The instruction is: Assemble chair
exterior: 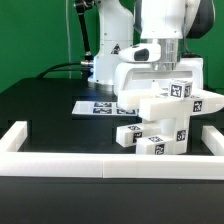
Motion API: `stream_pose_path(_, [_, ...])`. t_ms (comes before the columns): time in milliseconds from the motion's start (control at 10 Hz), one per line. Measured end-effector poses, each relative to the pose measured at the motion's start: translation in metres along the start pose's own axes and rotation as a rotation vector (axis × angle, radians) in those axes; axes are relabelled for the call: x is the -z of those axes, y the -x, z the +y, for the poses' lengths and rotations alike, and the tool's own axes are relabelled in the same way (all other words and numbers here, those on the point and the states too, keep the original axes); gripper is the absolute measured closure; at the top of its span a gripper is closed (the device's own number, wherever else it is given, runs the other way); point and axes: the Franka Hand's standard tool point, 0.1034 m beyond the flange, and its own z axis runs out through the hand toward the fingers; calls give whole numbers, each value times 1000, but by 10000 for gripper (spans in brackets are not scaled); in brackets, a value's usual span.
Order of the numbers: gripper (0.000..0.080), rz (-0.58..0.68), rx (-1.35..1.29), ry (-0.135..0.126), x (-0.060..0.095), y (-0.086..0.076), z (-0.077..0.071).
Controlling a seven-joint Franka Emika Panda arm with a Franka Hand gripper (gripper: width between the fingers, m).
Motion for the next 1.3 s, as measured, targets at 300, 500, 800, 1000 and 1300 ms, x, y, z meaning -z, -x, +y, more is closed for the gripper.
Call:
stream_pose_path(300, [150, -17, 1, 0, -7, 7, 0])
stream_pose_path(500, [172, -23, 1, 0, -9, 9, -1])
stream_pose_path(800, [342, -23, 3, -1, -9, 8, -2])
stream_pose_path(1000, [512, -23, 2, 0, -9, 8, -1])
stream_pose_path(1300, [512, -27, -11, 4, -9, 14, 8])
